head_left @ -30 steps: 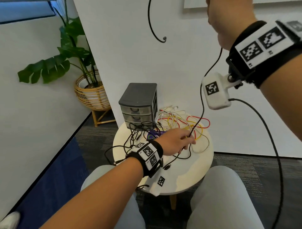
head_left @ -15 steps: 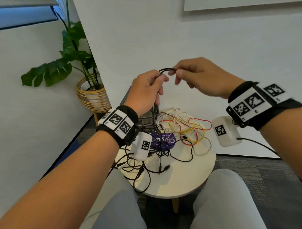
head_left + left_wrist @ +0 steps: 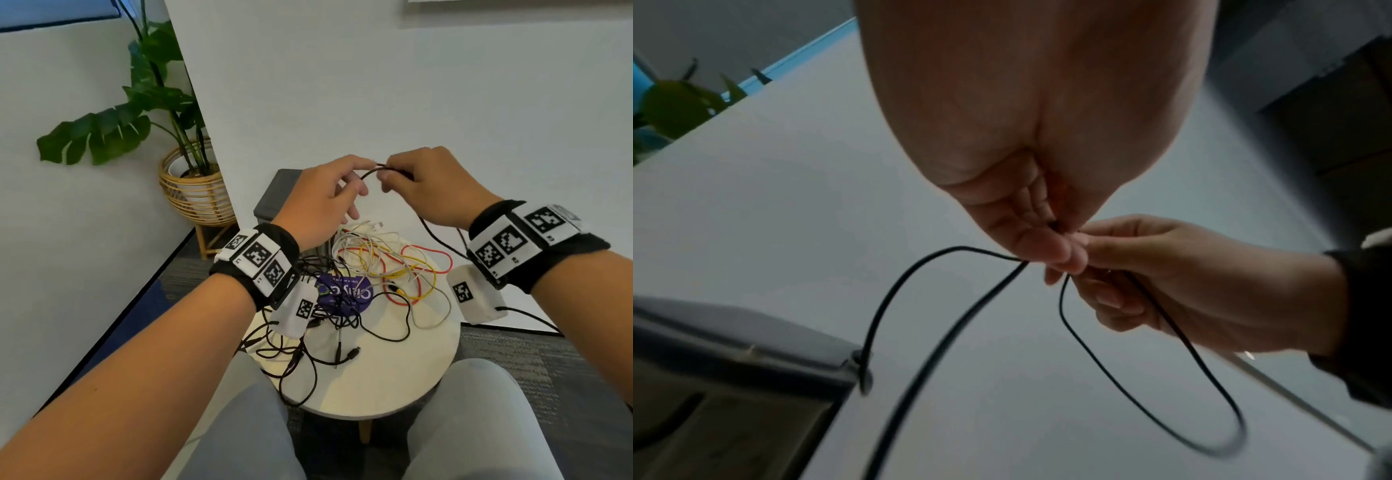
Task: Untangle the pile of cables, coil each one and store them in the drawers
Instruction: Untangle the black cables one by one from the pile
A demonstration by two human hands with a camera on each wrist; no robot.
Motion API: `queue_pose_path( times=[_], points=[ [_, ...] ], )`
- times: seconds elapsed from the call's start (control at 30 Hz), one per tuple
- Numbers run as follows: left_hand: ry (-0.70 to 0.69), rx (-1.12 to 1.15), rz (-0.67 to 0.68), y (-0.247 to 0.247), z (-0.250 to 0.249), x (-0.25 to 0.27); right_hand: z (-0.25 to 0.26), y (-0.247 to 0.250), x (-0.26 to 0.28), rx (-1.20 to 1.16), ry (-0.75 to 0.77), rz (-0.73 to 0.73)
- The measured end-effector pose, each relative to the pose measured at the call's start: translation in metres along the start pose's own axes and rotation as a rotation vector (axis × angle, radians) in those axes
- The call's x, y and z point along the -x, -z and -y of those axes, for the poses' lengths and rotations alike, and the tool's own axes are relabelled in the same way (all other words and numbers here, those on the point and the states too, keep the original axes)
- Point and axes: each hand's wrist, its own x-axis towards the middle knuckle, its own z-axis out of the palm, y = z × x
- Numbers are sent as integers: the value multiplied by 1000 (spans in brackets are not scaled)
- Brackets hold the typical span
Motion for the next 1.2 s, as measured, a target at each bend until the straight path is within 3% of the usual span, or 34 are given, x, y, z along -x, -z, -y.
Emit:
queue_pose_path(
  times=[0.33,0.43,0.53,0.6,0.8,1.03,1.2],
  points=[
    [182,-67,-130,20,56,29,-49,-20,-22,-229,-407,-178],
    [238,-89,-49,12,70,38,-59,-53,-20,-270,-432,-62],
    [264,-112,8,8,80,45,-56,-85,-8,-143,-291,208],
    [288,-106,33,7,84,47,-50,-96,-4,-50,-170,308],
    [337,-126,85,9,93,45,-43,-93,-19,-190,-232,76],
    [468,-287,164,0,110,52,-42,-133,12,244,-352,476],
    [562,-218,196,-7,113,65,-36,-140,18,275,-475,404]
  ],
)
